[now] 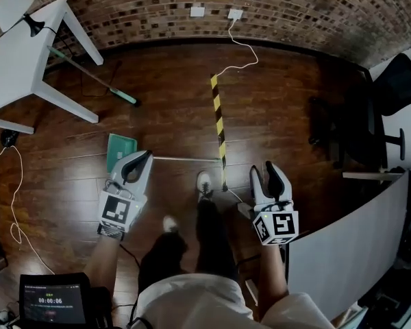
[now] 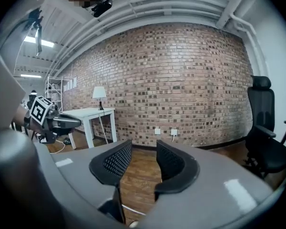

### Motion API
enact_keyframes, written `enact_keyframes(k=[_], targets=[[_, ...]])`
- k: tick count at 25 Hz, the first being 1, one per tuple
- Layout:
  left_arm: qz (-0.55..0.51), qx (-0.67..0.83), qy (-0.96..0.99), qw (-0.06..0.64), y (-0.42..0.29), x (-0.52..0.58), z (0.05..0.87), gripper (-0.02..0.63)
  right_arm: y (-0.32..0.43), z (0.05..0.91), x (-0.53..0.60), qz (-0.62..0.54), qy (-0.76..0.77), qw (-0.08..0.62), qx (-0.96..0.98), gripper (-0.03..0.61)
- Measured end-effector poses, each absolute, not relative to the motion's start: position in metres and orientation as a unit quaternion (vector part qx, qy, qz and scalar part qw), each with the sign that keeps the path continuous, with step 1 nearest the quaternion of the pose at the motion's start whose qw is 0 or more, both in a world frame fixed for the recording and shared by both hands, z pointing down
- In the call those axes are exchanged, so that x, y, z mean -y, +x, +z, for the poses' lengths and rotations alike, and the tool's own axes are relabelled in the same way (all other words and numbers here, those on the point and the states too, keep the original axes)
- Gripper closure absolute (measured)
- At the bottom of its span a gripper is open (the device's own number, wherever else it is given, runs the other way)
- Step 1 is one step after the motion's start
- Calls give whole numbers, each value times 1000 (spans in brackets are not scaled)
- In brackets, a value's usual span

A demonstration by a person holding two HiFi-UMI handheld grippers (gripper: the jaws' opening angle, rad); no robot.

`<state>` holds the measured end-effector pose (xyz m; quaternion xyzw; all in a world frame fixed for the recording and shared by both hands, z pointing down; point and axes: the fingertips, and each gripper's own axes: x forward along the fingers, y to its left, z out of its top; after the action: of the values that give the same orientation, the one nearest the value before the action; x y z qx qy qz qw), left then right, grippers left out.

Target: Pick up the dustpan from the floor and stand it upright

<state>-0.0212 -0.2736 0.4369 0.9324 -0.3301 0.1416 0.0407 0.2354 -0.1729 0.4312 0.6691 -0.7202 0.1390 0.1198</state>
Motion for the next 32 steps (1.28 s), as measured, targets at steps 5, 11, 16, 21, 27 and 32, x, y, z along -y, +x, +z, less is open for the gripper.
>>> enact_keyframes(k=[5, 11, 16, 21, 27, 32], targets=[[161, 322, 932, 47, 1, 310, 540, 612, 259, 526, 202, 145, 674, 139, 711, 382], [157, 327, 930, 55, 27, 336, 667, 612, 278, 659, 220, 177, 671, 99, 713, 368], [163, 323, 929, 78, 38, 333, 765, 612, 286, 758, 213, 200, 673, 75, 708, 354], [174, 316, 929, 80, 53, 333, 869, 612, 294, 861, 211, 200, 682, 90, 698, 353], [179, 307, 931, 87, 72, 327, 965, 612, 301, 969, 208, 185, 692, 108, 689, 353], [166, 318, 927, 107, 94, 319, 1023, 612, 297, 1036, 200, 176, 677, 118, 705, 348]])
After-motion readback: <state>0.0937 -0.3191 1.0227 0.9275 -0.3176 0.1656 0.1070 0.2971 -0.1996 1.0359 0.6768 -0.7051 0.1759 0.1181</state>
